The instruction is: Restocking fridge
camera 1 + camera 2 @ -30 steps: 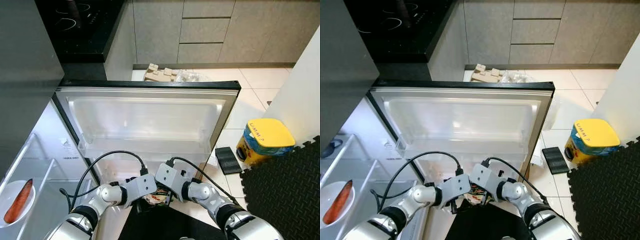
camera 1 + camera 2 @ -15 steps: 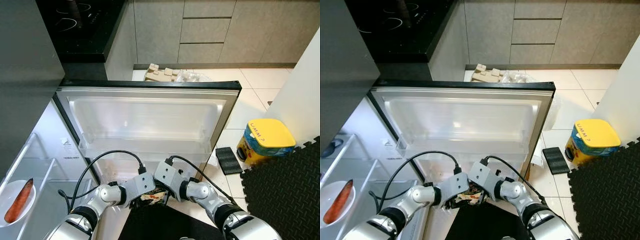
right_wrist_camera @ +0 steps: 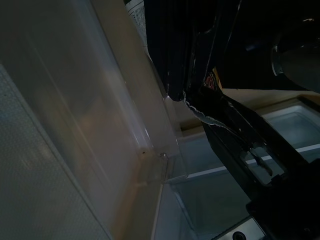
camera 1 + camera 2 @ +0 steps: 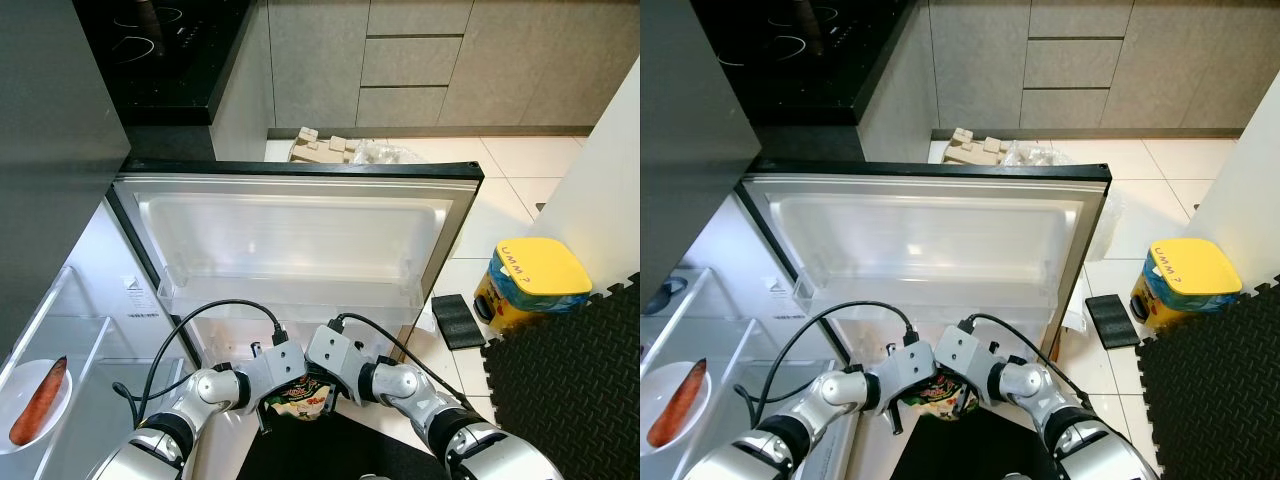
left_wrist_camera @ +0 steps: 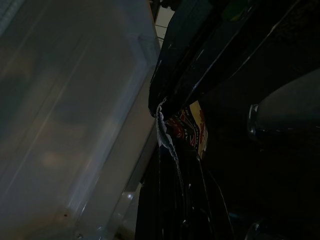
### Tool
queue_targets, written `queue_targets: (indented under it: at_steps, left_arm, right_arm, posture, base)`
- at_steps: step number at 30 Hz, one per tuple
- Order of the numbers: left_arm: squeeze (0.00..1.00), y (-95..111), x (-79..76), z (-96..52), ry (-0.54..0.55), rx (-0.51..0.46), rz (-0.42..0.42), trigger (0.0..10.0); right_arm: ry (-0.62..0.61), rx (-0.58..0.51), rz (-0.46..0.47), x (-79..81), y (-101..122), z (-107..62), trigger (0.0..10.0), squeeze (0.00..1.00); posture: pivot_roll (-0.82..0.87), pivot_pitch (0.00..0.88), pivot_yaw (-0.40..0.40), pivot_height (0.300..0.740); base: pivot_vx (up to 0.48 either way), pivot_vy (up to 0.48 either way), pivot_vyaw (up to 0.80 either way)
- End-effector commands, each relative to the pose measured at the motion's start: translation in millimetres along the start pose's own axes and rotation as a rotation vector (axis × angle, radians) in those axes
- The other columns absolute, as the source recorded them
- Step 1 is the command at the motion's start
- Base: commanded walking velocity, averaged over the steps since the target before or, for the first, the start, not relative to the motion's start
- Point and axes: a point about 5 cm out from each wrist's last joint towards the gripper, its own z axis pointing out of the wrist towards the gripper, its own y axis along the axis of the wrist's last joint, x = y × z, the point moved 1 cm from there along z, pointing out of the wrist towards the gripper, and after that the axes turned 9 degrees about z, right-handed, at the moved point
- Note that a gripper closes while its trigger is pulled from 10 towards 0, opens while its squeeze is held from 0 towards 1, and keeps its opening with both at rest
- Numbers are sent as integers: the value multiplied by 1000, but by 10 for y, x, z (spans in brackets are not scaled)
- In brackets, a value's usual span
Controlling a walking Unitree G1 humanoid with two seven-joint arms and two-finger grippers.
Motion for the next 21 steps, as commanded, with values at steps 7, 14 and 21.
queue_targets:
  at_steps: [7, 14, 21]
  left_arm:
    - [0, 60, -87, 61, -61, -23, 18, 0]
    - [0, 41, -70, 29, -66, -19, 46, 0]
    - [0, 19, -41, -5, -63, -13, 56, 0]
  right_arm:
    - [42, -90, 53, 32, 156, 57, 10000, 961]
    - [-15, -34, 94, -16, -69, -73, 10000, 1000]
    - [-116, 13, 112, -104, -273, -234, 10000, 1000]
  posture:
    - [-191, 46, 6, 715]
    - [-188, 52, 2, 715]
    - [-184, 58, 5, 715]
  base:
    - [0, 0, 0]
    - [0, 0, 0]
    - [0, 0, 0]
